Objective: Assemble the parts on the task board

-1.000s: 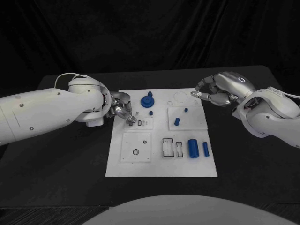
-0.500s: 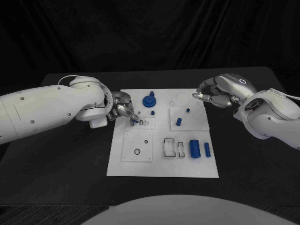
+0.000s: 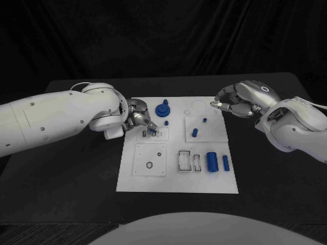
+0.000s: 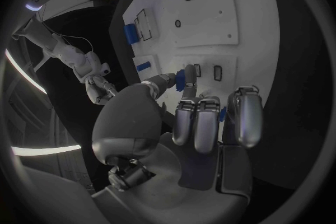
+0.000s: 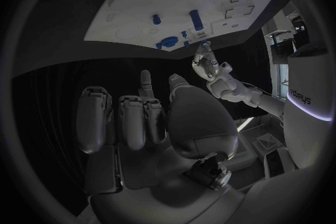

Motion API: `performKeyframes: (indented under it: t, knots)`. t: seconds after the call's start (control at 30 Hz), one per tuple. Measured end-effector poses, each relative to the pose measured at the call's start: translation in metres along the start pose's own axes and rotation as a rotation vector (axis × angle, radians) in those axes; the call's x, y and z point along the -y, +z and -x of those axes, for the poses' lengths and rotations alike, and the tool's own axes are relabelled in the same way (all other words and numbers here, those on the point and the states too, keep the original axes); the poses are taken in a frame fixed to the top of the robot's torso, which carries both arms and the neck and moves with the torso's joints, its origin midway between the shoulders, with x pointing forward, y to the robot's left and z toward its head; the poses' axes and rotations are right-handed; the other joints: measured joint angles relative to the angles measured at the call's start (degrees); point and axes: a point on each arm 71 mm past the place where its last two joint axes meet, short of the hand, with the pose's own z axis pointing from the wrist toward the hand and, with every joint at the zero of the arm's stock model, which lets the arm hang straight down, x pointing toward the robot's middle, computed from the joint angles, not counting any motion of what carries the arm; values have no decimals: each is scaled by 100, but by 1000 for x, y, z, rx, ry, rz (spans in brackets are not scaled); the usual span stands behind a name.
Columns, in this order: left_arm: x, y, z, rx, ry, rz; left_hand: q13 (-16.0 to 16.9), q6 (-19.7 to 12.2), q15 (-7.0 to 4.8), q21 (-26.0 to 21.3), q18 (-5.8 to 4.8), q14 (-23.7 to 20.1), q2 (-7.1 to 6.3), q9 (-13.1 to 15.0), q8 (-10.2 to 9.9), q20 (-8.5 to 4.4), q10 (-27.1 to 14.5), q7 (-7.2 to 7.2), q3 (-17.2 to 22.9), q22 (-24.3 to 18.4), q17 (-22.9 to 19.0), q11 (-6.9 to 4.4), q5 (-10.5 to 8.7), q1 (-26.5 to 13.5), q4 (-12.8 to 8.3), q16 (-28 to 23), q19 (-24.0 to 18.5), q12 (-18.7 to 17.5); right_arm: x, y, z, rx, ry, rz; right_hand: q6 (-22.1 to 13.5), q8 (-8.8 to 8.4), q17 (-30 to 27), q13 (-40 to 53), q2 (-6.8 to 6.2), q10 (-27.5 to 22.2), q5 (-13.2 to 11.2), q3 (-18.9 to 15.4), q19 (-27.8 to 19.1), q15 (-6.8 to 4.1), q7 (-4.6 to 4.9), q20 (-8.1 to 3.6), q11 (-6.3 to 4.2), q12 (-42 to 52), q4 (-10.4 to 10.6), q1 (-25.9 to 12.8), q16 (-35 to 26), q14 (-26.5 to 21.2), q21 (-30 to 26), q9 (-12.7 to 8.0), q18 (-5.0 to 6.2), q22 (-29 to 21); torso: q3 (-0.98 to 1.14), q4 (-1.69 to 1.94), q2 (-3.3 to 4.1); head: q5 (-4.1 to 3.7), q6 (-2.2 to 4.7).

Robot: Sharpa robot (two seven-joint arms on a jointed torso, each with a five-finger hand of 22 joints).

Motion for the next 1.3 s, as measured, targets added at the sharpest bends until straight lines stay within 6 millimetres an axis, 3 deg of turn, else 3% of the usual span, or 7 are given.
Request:
performKeyframes:
  t: [1.3]
  knots:
    - [-9,13,-6,55,73,35,-1,32,0,0,1,0,67,32,-5,1,0,32,5,-1,0,0,-41,-23,-6,0,42,0,1,-2,-5,-9,2,-4,0,-10,0,3,28,0,86,7,0,0,0,0,0,0,-7,76,0,0,0,-1,0,-2,1,3,1,-12,0]
